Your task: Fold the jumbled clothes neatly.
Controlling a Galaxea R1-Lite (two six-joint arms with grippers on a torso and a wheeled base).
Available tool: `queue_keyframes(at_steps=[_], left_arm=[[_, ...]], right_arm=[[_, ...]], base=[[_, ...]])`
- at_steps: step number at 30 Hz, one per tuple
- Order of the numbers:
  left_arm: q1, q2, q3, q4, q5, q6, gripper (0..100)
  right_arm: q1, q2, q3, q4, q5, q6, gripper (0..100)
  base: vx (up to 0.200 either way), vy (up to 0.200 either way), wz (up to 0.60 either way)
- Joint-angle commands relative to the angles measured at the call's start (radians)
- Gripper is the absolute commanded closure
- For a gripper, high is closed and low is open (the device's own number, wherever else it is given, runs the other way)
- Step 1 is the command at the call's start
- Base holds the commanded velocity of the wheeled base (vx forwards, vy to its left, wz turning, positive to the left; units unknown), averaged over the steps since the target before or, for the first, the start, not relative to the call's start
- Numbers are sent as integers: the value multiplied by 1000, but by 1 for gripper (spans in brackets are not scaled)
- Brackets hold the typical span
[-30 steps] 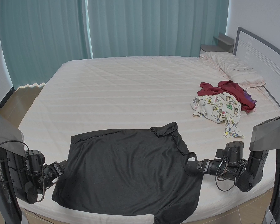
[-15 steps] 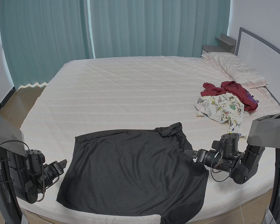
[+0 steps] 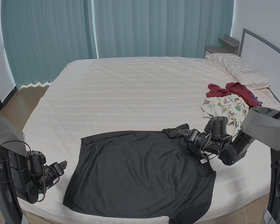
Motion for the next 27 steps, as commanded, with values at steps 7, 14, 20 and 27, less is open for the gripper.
queue_keyframes(at_steps=[7,14,20,27], left_arm=[[-5,15,5,-18,0,-13,0],[-5,18,3,-18,3,-13,0],[-5,20,6,-18,3,-15,0],[-3,12,0,-18,8,-44,0]], right_arm=[[25,190,-273,178,-47,29,0],[28,221,-342,193,-70,31,0],[48,241,-419,253,-72,31,0],[64,250,-474,309,-86,64,0]], base=[[0,0,0],[0,0,0],[0,0,0],[0,0,0]])
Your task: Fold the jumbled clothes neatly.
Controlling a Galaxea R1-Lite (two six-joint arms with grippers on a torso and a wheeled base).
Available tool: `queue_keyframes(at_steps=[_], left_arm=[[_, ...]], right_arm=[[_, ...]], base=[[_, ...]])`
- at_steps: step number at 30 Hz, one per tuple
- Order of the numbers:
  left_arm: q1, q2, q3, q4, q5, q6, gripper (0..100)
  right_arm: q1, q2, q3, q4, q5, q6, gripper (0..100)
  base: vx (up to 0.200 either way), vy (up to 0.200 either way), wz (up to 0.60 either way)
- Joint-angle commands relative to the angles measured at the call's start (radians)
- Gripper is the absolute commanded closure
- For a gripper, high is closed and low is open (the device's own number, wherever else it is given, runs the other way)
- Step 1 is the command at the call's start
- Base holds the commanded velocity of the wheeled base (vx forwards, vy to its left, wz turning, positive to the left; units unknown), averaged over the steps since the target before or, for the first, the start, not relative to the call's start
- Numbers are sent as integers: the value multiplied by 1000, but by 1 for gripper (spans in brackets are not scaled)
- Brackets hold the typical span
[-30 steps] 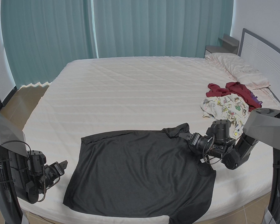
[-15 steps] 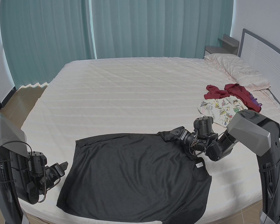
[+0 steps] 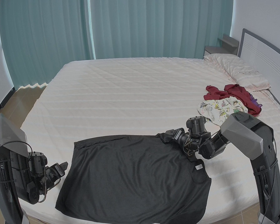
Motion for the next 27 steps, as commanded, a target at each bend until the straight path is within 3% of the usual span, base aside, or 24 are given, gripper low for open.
queue_keyframes(at_steps=[1,6,18,19,27], left_arm=[[1,-5,-4,-18,-1,-20,0],[1,0,-6,-18,-1,-20,0],[0,1,-2,-18,5,-19,0],[0,1,-2,-18,5,-19,0],[0,20,-7,-18,6,-17,0]], right_arm=[[7,11,-20,5,-3,5,0],[6,11,-19,9,-5,7,0],[1,53,-94,41,-40,7,0],[1,53,-94,41,-40,7,100],[-16,38,-100,34,-45,8,100]], base=[[0,0,0],[120,0,0],[0,0,0],[0,0,0],[0,0,0]])
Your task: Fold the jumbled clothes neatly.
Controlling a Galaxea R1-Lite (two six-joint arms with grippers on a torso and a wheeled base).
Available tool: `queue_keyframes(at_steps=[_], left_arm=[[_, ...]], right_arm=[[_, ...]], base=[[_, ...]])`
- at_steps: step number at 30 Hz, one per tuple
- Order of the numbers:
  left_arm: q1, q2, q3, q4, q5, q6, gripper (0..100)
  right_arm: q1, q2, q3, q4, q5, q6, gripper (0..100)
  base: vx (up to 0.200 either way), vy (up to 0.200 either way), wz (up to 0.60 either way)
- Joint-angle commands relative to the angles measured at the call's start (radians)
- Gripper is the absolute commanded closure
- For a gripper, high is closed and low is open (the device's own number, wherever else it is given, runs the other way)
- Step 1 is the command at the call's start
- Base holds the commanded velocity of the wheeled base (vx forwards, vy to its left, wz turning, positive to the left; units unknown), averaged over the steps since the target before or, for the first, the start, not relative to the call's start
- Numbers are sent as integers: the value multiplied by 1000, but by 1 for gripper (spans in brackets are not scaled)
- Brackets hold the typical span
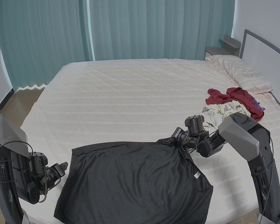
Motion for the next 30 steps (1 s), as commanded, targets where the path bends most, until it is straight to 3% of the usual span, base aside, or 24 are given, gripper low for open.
queue_keyframes(at_steps=[1,15,16,25,30], left_arm=[[0,13,-2,-18,0,1,0],[0,27,-2,-18,2,2,0],[0,27,-3,-18,2,2,0],[0,21,-17,-18,-9,-5,0],[-1,5,-124,-18,-49,-9,0]], right_arm=[[-18,-13,-10,1,-3,0,100],[-76,-3,-36,12,-21,-6,100],[-76,0,-45,11,-21,-5,0],[-94,-5,-63,3,-21,0,0],[-104,-89,67,-2,-8,-5,0]], base=[[0,0,0],[0,0,0],[0,0,0],[0,0,0],[0,0,0]])
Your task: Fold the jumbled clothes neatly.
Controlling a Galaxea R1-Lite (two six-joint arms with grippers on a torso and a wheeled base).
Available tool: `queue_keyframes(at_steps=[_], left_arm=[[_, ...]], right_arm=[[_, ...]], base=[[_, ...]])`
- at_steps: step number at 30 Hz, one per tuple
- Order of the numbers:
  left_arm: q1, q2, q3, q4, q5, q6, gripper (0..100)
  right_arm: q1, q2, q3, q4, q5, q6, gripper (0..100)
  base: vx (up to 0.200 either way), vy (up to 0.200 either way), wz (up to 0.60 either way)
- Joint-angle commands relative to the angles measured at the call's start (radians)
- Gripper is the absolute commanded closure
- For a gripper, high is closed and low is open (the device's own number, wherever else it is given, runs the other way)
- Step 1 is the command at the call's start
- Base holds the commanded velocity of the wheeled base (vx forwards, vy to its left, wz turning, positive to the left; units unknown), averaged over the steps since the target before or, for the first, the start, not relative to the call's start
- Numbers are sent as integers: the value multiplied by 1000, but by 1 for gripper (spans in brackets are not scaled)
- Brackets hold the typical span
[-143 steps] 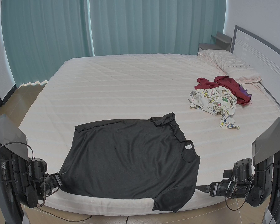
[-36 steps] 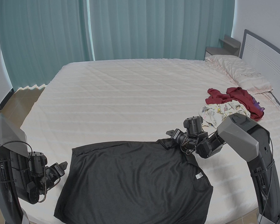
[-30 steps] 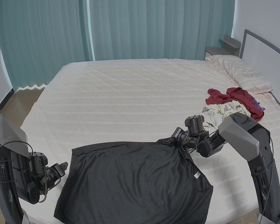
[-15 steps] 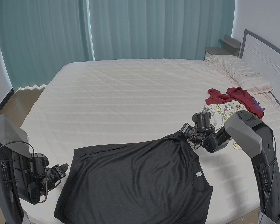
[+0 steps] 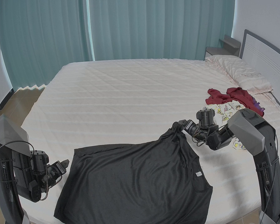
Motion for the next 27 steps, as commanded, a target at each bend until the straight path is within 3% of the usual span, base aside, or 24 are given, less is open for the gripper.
queue_keyframes(at_steps=[1,4,7,11,12,14,19,27], left_arm=[[-1,-14,-107,-18,-47,-2,0],[-1,-15,-184,1,-83,5,0],[-1,-17,-308,143,-86,10,0],[-1,-15,-547,485,-98,8,0],[-4,-7,-650,620,-133,10,0],[-12,20,-750,732,-192,10,0],[-17,56,-814,777,-212,13,0],[-38,141,-839,775,-212,122,0]], right_arm=[[-5,-87,129,-8,14,-4,0],[-5,-109,195,-23,18,-5,0],[-8,-121,246,-48,18,-10,0],[-10,-158,353,-112,20,-13,0],[-10,-175,402,-140,22,-19,0],[-8,-184,447,-168,26,-22,0],[-8,-182,473,-195,26,-27,0],[-10,-178,497,-215,26,-28,0]], base=[[0,0,0],[0,0,0],[0,0,0],[0,0,0],[0,0,0],[0,0,0],[0,0,0],[0,0,0]])
